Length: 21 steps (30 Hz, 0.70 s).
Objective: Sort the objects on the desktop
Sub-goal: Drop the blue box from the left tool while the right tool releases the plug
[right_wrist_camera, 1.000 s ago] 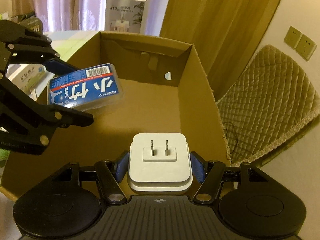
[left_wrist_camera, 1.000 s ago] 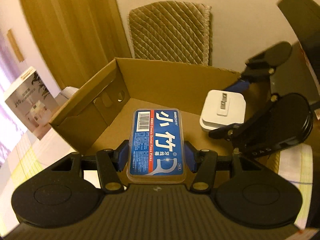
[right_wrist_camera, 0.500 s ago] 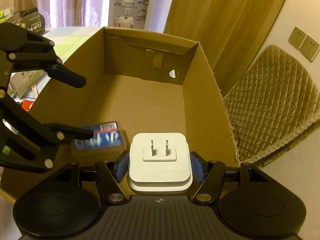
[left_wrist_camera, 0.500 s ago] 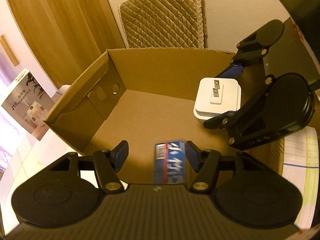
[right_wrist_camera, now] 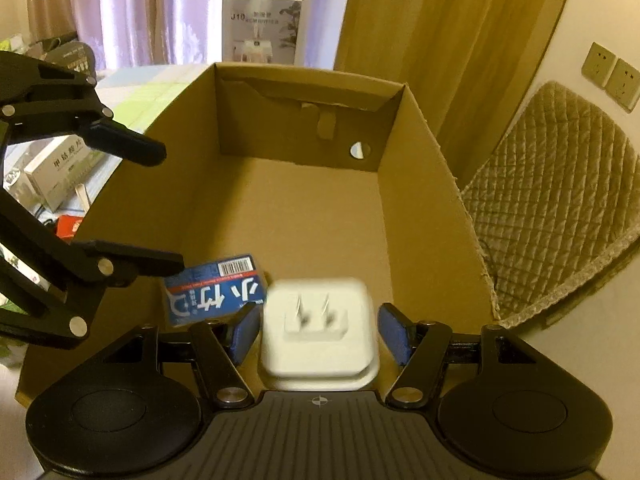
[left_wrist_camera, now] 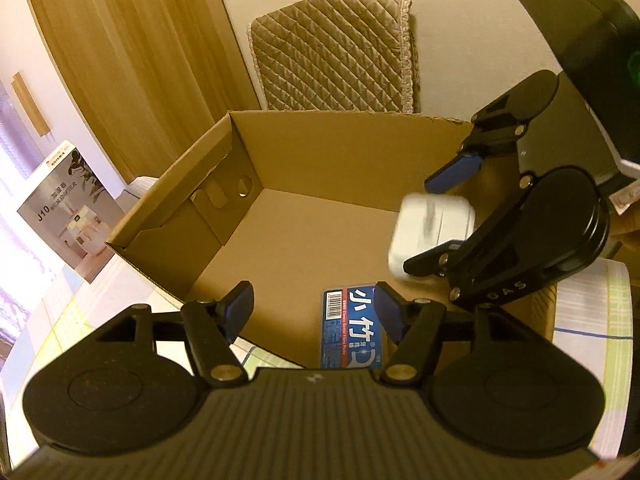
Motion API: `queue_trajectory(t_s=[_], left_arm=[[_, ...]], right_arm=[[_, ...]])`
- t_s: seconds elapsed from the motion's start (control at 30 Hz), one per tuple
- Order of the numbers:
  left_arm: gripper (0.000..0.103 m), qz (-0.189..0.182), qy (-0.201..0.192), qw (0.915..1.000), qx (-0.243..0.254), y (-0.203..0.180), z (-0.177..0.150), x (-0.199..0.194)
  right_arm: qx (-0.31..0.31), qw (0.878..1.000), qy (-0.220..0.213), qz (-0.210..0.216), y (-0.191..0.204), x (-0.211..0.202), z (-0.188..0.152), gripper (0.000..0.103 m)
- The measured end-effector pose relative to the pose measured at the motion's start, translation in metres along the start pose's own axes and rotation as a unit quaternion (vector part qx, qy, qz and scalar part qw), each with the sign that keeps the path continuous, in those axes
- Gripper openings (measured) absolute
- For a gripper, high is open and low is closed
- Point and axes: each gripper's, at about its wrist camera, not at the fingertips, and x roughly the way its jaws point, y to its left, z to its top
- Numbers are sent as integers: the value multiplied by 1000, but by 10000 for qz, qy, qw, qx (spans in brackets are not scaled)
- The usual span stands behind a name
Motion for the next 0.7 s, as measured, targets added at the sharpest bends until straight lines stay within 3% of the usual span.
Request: queue_trajectory(t_s=[0.7], left_arm=[[69, 310, -158, 9988, -350, 18, -11, -35]], right_arm=[[-238, 9983, -455, -282, 12, -22, 1, 80]])
